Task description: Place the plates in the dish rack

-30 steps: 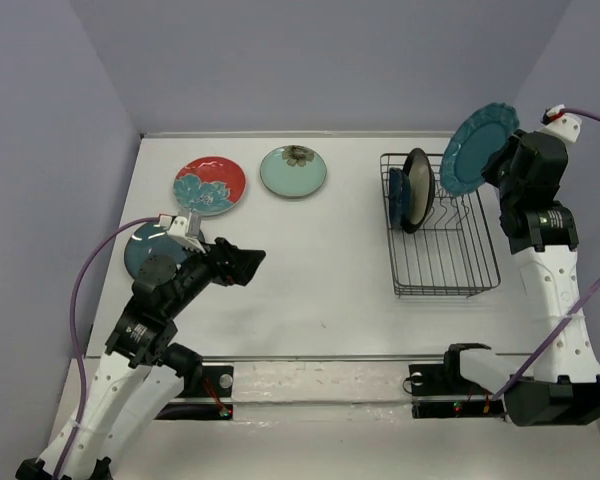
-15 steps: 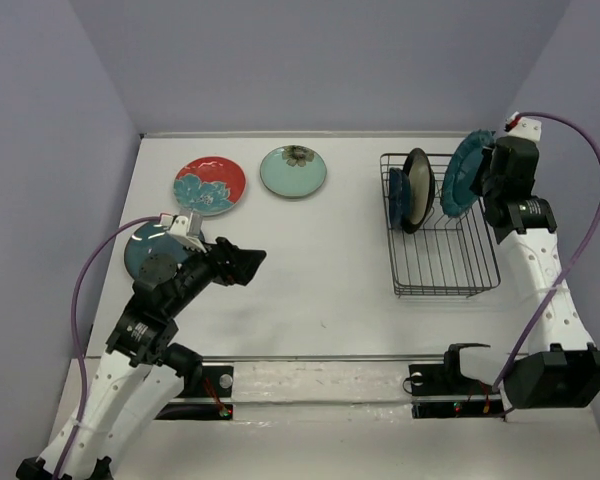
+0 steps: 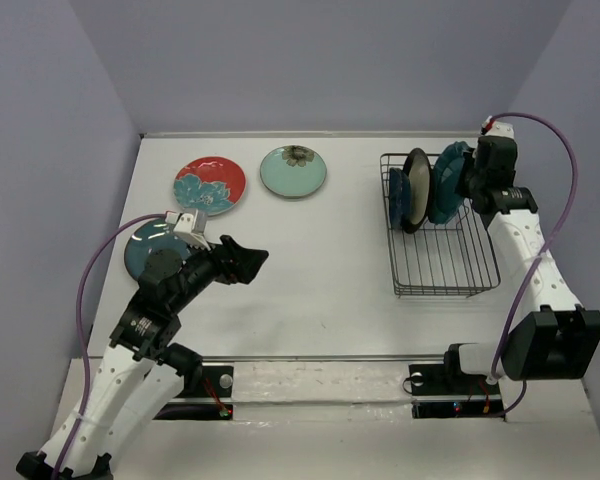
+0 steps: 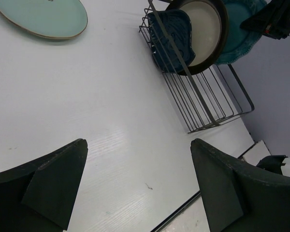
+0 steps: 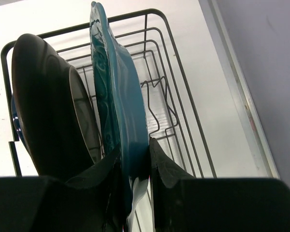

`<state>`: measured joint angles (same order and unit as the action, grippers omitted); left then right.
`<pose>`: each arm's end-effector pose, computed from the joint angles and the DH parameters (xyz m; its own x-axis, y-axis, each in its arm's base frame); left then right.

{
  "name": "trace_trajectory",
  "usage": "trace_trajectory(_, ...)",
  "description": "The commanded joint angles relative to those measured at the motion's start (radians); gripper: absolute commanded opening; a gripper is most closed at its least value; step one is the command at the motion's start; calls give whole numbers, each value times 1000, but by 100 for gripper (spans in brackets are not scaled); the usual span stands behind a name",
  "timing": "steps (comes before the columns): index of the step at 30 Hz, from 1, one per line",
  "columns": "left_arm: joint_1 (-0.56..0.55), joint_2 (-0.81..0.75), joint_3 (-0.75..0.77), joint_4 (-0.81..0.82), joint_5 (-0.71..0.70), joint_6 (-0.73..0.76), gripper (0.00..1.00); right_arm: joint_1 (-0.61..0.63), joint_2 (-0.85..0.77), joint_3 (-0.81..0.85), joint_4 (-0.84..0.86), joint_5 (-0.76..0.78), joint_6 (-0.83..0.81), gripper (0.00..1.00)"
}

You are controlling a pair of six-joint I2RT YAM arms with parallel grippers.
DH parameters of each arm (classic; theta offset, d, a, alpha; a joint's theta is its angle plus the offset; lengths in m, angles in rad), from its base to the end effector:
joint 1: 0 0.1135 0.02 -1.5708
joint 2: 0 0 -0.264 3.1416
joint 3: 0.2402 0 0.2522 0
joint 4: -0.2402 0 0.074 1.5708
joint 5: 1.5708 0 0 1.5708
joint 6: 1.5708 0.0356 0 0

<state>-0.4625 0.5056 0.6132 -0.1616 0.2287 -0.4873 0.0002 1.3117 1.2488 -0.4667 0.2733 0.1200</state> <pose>0.1169 -0.0673 0.3215 -0.3410 -0.3396 -0.8766 0.5404 0.6922 -0.4784 0.2941 -0.0096 0.3585 -0.4737 0.1152 -0.8731 0.2916 0.9560 -0.0321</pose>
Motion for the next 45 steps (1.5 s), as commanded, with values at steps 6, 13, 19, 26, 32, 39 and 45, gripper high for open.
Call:
trace_trajectory(6,10,11,-7,33,26,4,99,9,21,44,194,27,-49,7)
trace_trajectory(13,12,21,-7,36,27,4,99,38,73,66,195,58,-85,7)
trace_trajectory(19,12,24,-7,34,23,4,99,75,121,46,211,84,-72,7)
trace_trajectory(26,18,31,-7,34,24,6,99,93,144,34,215,109,-71,16)
trace_trajectory(32,19,36,-7,34,24,6,99,93,147,40,197,133,-39,43)
trace_trajectory(39,25,22,-7,34,18,6,99,93,116,146,91,224,-11,58)
trace_trajectory(45,25,4,2,30,-6,12,99,93,2,210,13,170,70,59)
